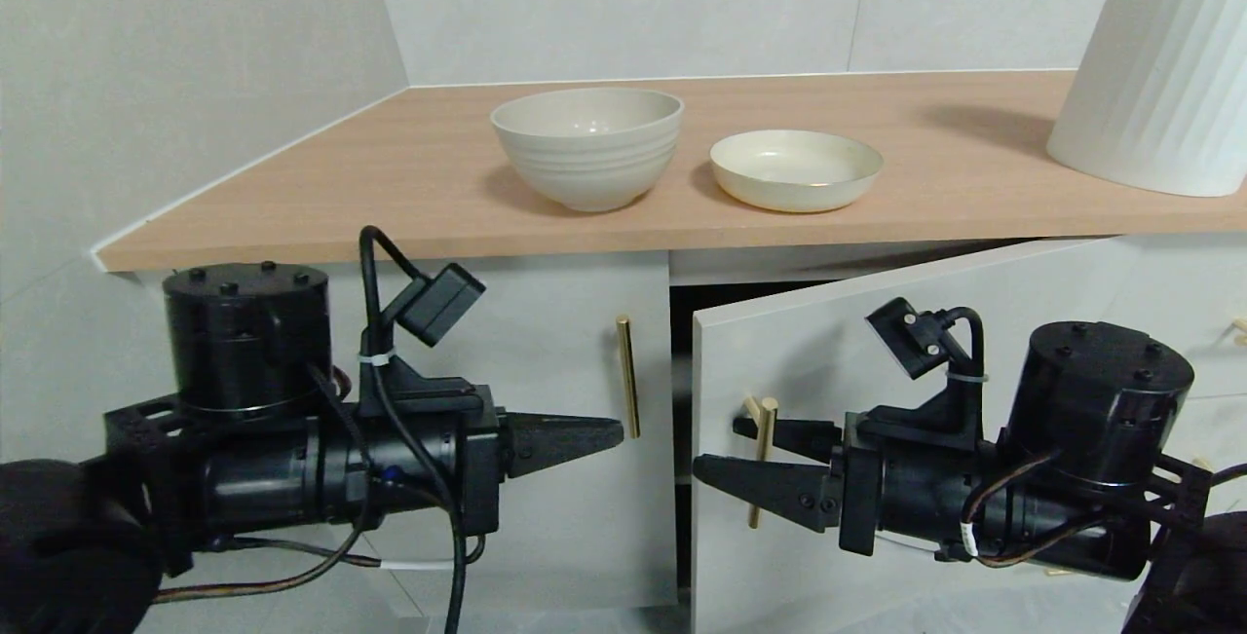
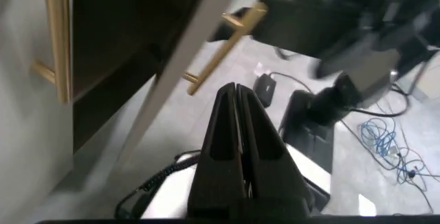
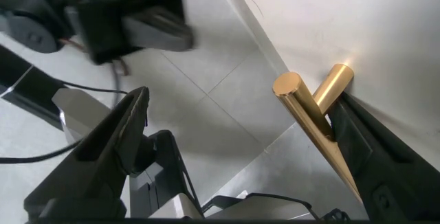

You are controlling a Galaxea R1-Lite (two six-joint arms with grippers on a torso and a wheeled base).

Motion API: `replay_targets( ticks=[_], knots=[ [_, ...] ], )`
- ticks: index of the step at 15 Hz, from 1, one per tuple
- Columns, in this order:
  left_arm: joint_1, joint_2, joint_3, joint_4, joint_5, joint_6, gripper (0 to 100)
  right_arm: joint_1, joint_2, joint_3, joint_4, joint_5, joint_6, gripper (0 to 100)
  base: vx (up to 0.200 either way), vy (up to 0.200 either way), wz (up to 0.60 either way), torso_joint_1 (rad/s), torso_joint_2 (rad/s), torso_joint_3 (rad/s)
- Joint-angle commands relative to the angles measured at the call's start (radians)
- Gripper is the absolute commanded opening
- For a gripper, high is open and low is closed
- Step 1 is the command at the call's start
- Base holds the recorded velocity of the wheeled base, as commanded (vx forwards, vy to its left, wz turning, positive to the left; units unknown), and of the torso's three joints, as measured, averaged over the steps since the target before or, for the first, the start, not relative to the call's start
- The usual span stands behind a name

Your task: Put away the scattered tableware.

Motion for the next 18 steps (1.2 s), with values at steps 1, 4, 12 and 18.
replay_targets(
  ticks=[1, 4, 12, 18],
  knots=[
    [-0.006, 0.132, -0.012, -0.055, 0.011, 0.029, 0, 0.001, -0.002, 0.0, -0.001, 0.0, 0.0, 100, 0.0, 0.0, 0.0, 0.0, 0.0, 0.0],
    [-0.041, 0.225, 0.006, -0.206, 0.115, 0.028, 0, 0.001, -0.005, 0.002, -0.001, 0.0, 0.0, 100, 0.0, 0.0, 0.0, 0.0, 0.0, 0.0],
    [-0.106, 0.446, 0.037, -0.589, 0.226, 0.037, 0, 0.001, 0.0, 0.0, -0.001, 0.0, 0.0, 100, 0.0, 0.0, 0.0, 0.0, 0.0, 0.0],
    [-0.145, 0.587, 0.043, -0.884, 0.227, 0.037, 0, 0.0, -0.006, 0.017, -0.001, 0.0, -0.002, 100, 0.0, 0.0, 0.0, 0.0, 0.0, 0.0]
  ],
)
